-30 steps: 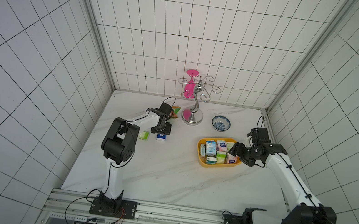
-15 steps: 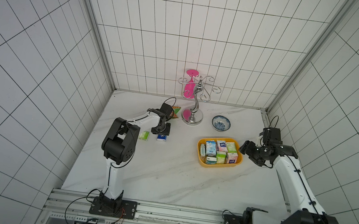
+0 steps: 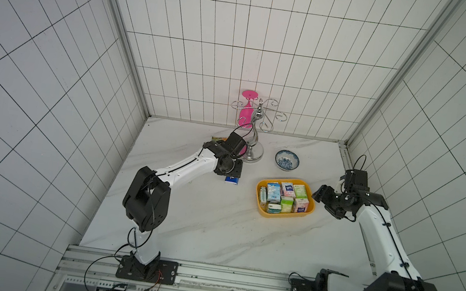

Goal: Put the pocket tissues into the storage box
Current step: Pick up the pocket tissues from the center of the board, then place the pocket tissues in the storage box.

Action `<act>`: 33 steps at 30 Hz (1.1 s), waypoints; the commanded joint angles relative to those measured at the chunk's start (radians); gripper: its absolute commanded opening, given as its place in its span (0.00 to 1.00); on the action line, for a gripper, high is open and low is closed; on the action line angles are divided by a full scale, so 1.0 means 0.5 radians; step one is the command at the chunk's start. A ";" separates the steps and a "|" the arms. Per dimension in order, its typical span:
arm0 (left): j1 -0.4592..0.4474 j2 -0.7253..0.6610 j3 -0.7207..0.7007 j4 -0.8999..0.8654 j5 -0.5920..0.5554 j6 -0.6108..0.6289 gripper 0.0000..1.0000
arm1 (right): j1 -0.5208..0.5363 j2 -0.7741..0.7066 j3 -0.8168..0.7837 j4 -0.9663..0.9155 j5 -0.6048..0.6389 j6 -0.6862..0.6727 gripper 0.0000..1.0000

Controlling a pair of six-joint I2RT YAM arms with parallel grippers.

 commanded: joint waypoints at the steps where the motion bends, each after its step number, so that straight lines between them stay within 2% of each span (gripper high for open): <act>1: -0.048 -0.053 0.067 0.032 0.190 -0.168 0.53 | -0.020 -0.007 -0.048 0.020 -0.035 0.008 0.74; 9: -0.286 0.055 0.233 0.187 0.245 -0.410 0.53 | -0.021 -0.022 -0.059 0.041 -0.068 0.009 0.74; 11: -0.312 0.078 0.190 0.264 0.263 -0.498 0.53 | -0.021 -0.025 -0.060 0.041 -0.081 0.009 0.74; 16: -0.317 0.046 -0.096 0.705 0.428 -0.705 0.52 | -0.022 -0.048 -0.057 0.040 -0.089 0.006 0.74; 19: -0.327 0.067 -0.131 0.811 0.492 -0.776 0.52 | -0.021 -0.053 -0.050 0.040 -0.104 0.009 0.74; 27: -0.496 0.191 0.070 0.850 0.448 -0.889 0.51 | -0.022 -0.053 -0.084 0.066 -0.136 0.037 0.74; 33: -0.584 0.407 0.353 0.698 0.226 -0.983 0.51 | -0.023 -0.082 -0.093 0.067 -0.131 0.040 0.74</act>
